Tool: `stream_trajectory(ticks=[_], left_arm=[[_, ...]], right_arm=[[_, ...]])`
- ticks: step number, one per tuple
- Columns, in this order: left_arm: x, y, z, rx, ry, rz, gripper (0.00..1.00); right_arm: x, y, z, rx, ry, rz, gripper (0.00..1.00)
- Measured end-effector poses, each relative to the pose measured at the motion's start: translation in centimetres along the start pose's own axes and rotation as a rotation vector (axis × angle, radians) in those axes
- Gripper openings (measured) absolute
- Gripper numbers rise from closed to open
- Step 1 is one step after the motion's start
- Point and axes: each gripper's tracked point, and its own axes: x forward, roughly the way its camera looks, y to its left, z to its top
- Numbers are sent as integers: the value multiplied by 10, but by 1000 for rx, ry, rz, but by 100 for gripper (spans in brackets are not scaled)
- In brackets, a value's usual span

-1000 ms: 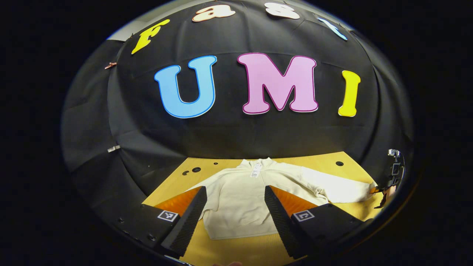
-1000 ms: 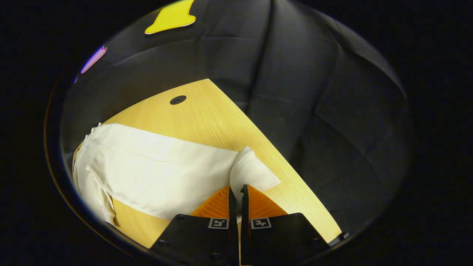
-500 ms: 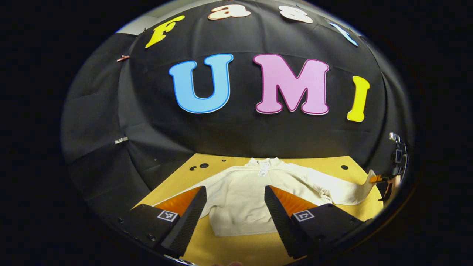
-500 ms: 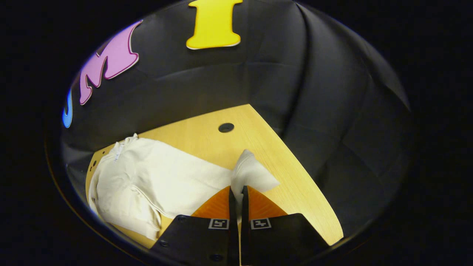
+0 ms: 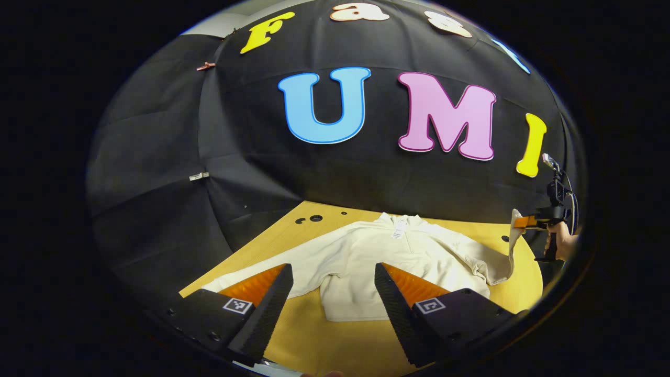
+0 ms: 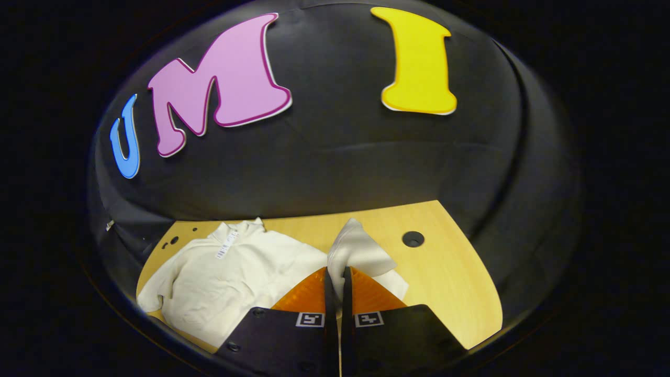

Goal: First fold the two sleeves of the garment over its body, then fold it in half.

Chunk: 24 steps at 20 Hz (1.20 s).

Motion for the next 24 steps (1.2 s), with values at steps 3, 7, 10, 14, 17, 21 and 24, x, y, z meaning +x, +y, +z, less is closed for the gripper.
stream_trajectory(ticks=[3, 7, 10, 14, 17, 21, 24], left_arm=[[-1, 12, 2, -8, -9, 27, 97], [-1, 23, -3, -31, -1, 46, 97], [-2, 33, -8, -45, 9, 67, 97], [-5, 53, -11, -77, 12, 105, 97], [-5, 72, -17, -107, 17, 141, 97], [-4, 104, -23, -131, 32, 198, 97], [-3, 128, -29, -147, 43, 239, 97]], right_arm=[[12, 36, -7, 73, 16, 47, 6], [26, 111, -8, -81, 30, 145, 6], [41, 187, -1, -98, 25, 249, 6], [57, 272, -21, -119, 54, 331, 6], [67, 327, -54, -172, 100, 381, 6], [84, 384, -94, -203, 152, 427, 6], [97, 417, -117, -225, 176, 441, 6]])
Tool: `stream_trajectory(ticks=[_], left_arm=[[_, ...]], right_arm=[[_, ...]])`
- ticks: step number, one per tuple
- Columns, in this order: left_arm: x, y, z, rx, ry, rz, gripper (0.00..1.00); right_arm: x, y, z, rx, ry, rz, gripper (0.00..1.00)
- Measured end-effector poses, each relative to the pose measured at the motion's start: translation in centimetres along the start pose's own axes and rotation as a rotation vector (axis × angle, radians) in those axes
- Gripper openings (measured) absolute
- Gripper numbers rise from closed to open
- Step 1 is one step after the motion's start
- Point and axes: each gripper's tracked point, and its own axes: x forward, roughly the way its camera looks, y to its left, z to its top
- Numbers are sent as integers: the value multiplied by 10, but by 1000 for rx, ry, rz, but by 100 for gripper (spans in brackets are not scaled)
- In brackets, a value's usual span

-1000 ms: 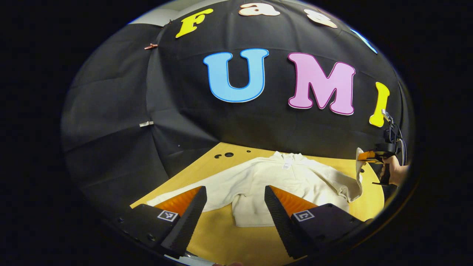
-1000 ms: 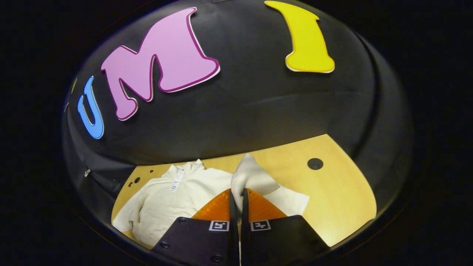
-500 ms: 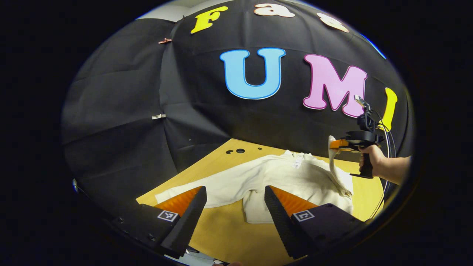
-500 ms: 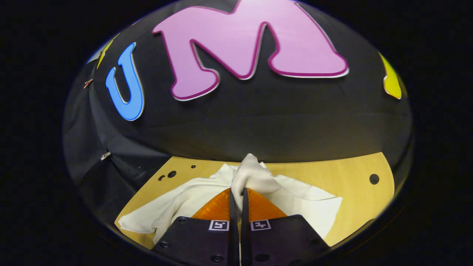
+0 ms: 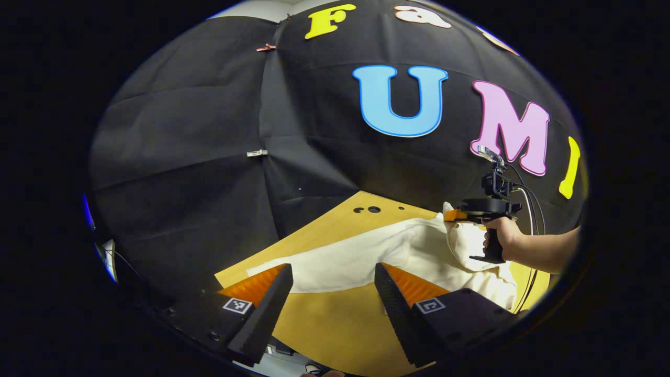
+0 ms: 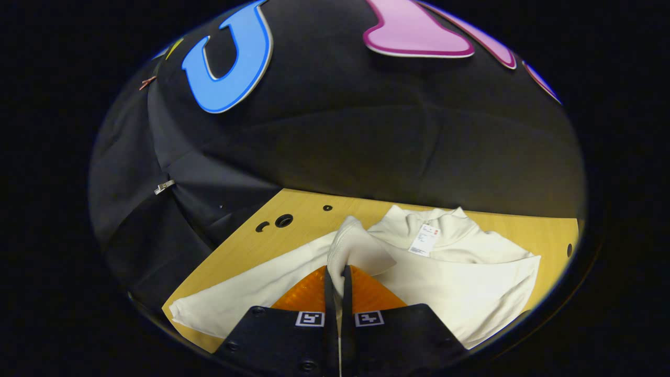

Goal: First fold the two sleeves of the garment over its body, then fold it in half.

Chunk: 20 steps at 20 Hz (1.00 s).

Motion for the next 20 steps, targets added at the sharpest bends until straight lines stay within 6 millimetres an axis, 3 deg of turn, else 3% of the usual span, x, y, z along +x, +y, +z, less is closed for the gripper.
stream_trajectory(ticks=[3, 6, 8, 10, 11, 12, 13, 16, 20], left_arm=[[5, 23, -3, -12, 6, 37, 97], [4, 41, -3, -15, 8, 61, 97], [3, 49, -9, -11, 16, 69, 97], [2, 55, -14, -8, 23, 71, 97], [1, 57, -16, -5, 24, 71, 97], [1, 61, -16, 0, 23, 73, 97], [1, 65, -17, 9, 21, 80, 97], [10, 81, -20, 23, 20, 103, 97], [39, 101, -31, 6, 24, 103, 97]], right_arm=[[25, 17, -17, -25, 35, -4, 6], [32, 22, -26, -53, 54, -29, 7], [36, 24, -29, -49, 59, -28, 12], [34, 32, -29, -32, 59, -14, 24], [31, 35, -27, -29, 55, -10, 37], [24, 39, -24, -30, 46, -3, 34], [17, 41, -21, -35, 34, 0, 55], [-15, 34, -15, -58, 6, -32, 99], [-69, 4, -5, -41, -43, -101, 99]])
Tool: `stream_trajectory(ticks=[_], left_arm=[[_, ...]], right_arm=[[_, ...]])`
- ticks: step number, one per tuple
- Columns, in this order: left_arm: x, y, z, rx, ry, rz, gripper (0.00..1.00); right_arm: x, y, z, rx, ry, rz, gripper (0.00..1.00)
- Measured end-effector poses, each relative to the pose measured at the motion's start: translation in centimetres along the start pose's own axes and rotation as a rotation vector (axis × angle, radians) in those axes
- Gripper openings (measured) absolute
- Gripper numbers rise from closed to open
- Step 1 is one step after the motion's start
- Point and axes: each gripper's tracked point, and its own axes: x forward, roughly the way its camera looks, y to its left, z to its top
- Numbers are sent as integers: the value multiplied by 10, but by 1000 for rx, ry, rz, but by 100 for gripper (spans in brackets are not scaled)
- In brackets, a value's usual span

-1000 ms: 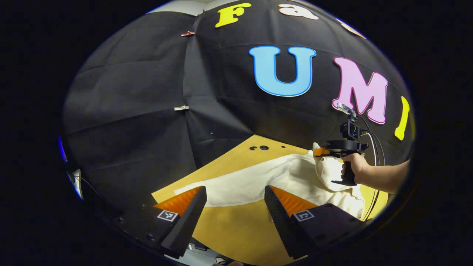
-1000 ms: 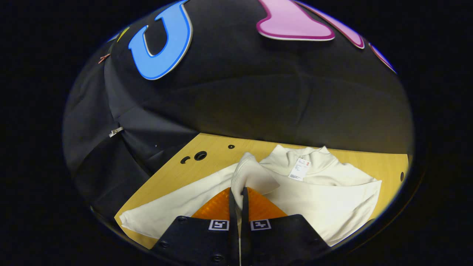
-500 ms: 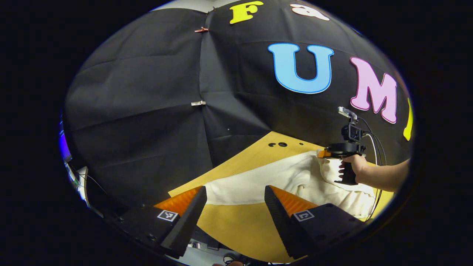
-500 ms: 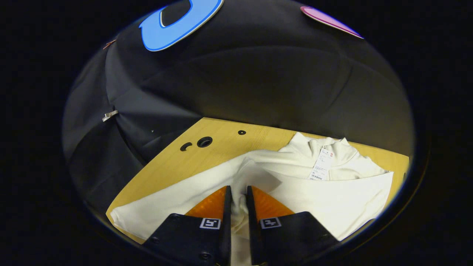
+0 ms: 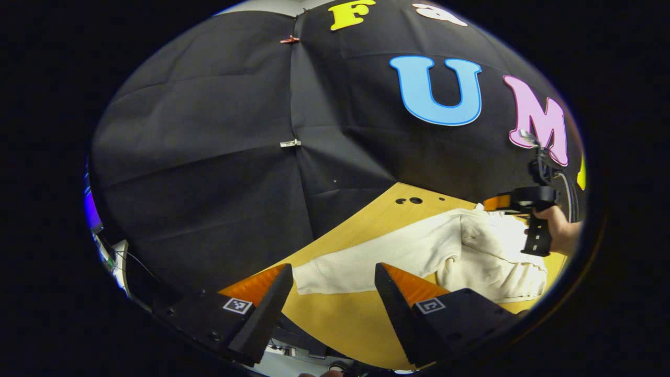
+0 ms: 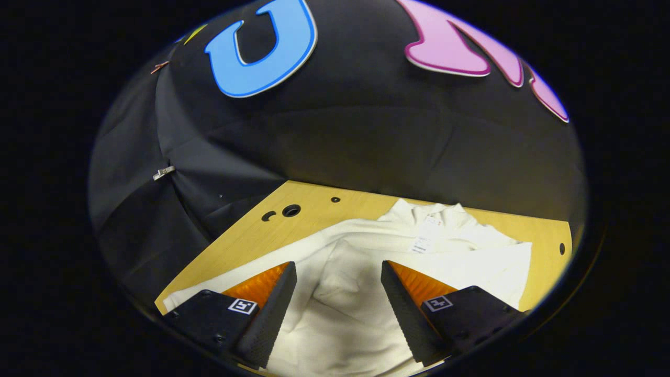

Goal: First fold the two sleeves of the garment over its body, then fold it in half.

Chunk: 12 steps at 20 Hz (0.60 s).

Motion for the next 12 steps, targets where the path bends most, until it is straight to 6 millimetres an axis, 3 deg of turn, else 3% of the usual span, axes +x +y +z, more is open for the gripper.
stream_trajectory(ticks=[4, 8, 12], left_arm=[[49, 31, -22, -1, 29, 65, 97], [91, 44, -52, -38, 104, 76, 97], [128, 52, -78, -40, 174, 87, 97]], right_arm=[[-58, -67, 6, 13, -21, -142, 99], [-126, -138, 10, 58, -56, -276, 99], [-194, -198, -13, 124, -53, -406, 99]])
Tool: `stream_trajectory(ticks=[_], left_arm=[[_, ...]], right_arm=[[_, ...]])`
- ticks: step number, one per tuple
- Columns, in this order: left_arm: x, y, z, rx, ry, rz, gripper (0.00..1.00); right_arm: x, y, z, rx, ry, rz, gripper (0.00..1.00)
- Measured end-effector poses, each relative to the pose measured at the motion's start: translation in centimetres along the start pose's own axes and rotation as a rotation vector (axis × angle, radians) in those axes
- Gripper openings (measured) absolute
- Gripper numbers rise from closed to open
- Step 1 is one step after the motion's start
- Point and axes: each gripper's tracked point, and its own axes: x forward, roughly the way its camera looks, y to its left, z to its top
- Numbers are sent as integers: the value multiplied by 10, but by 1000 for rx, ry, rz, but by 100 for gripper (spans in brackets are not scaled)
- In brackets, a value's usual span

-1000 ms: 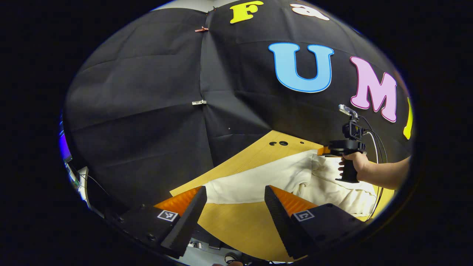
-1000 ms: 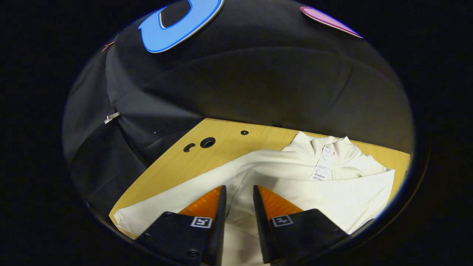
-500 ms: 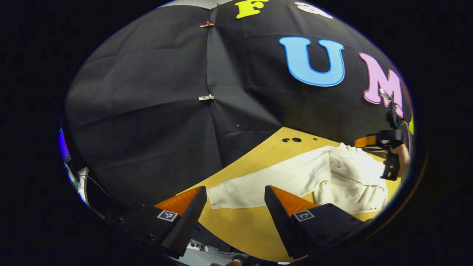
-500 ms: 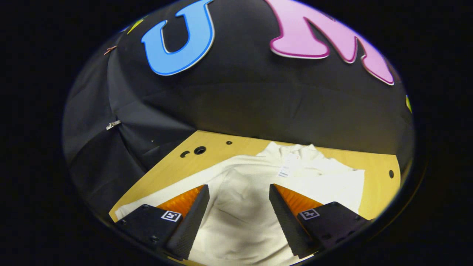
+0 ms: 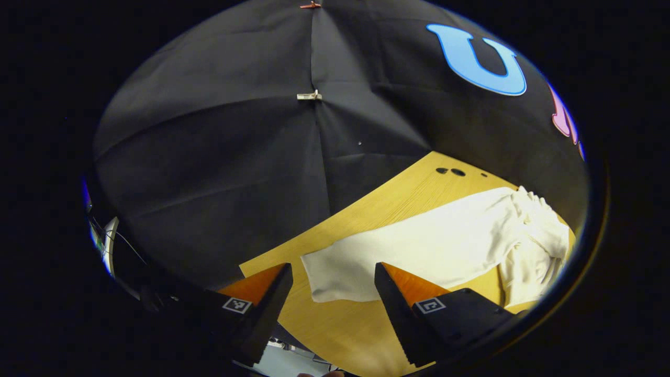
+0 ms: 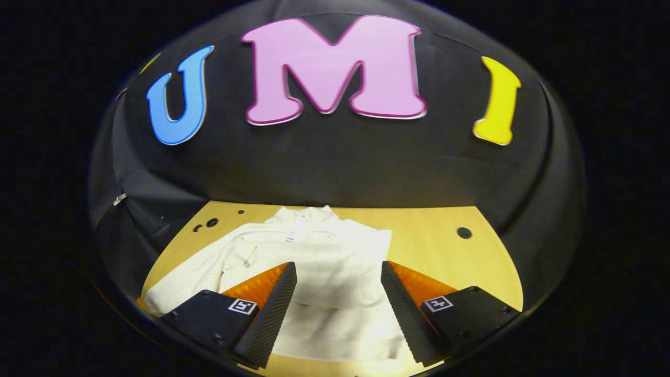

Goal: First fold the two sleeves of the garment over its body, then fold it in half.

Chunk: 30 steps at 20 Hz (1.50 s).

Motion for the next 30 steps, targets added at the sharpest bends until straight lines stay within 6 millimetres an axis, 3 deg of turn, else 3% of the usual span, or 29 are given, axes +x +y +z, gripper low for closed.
stream_trajectory(ticks=[4, 9, 11, 14, 17, 18, 22, 25, 26, 30], left_arm=[[27, -10, -7, 9, 56, -28, 97], [51, -17, -14, 18, 122, -9, 97], [56, -20, -28, 11, 178, -9, 97], [56, -23, -25, 13, 148, -7, 91], [57, -29, -26, 9, 149, -13, 93], [59, -35, -27, 25, 152, -33, 87], [59, -56, -26, 127, 139, -47, 34], [59, -58, -21, 125, 140, -30, 14], [59, -58, -22, 113, 152, -34, 3], [58, -62, -18, 81, 212, -59, 7]], right_arm=[[-38, -75, -17, 26, 17, -108, 99], [-78, -139, -50, 115, 53, -220, 99], [-92, -157, -63, 133, 69, -250, 99], [-103, -175, -77, 125, 89, -281, 99], [-108, -180, -82, 113, 83, -288, 99], [-108, -178, -84, 113, 88, -280, 99], [-104, -172, -92, 127, 102, -256, 99], [-107, -176, -92, 105, 96, -249, 99], [-107, -178, -90, 96, 90, -252, 99], [-108, -181, -90, 116, 80, -256, 100]])
